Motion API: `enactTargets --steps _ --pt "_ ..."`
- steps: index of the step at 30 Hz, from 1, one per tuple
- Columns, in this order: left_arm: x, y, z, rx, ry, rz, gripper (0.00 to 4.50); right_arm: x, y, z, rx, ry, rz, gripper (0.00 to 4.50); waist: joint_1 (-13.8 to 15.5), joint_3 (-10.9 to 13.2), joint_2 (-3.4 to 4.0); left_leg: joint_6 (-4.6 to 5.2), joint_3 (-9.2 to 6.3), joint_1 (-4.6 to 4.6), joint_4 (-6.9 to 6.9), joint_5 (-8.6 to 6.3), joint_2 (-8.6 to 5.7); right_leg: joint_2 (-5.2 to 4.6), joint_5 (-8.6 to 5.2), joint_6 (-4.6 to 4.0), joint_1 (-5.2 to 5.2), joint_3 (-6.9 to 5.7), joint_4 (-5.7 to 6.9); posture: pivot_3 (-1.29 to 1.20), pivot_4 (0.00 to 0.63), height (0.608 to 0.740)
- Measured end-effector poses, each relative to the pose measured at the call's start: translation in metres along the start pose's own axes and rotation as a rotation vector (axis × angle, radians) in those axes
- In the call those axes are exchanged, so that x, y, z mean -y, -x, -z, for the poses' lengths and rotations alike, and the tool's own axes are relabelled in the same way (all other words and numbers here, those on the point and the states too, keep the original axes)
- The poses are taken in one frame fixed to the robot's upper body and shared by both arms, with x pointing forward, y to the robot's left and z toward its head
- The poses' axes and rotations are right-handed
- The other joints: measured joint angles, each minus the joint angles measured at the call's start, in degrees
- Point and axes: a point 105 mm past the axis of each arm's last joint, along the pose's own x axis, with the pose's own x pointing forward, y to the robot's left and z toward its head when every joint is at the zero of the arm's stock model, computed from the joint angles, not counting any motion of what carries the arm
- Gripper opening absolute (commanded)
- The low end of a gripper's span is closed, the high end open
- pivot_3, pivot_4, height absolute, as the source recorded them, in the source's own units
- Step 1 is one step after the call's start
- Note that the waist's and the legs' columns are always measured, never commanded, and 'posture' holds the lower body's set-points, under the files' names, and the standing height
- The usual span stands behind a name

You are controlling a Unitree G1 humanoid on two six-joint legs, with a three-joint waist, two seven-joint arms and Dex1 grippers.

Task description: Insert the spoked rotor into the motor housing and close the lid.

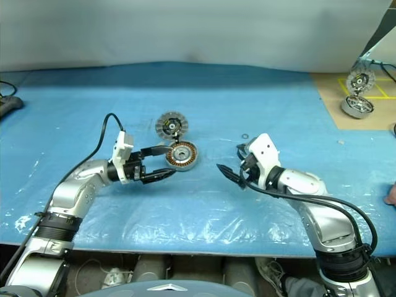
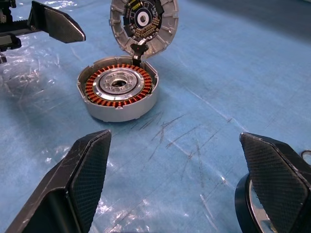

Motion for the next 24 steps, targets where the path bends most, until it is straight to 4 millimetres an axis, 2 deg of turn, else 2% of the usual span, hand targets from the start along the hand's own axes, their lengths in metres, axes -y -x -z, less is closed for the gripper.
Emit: enactTargets --steps 12,24 --pt "-0.0010 0.0009 0.0002 -0.002 0.000 -0.005 4.50 0.0022 -0.0018 0.0017 -0.010 -0.003 -0.005 4.48 0.1 0.0 0.00 0.00 0.00 -0.01 0.01 0.00 0.00 0.00 0.00 0.00 0.00 0.00 0.01 0.00 0.150 0.740" --pt "-0.0037 0.0054 0.0012 -0.014 -0.010 -0.016 4.50 -0.0055 -0.0051 0.0057 -0.037 0.012 -0.049 4.48 0.2 0.0 0.00 0.00 0.00 -0.01 0.02 0.00 0.00 0.00 0.00 -0.01 0.01 -0.01 0.02 0.00 0.150 0.740"
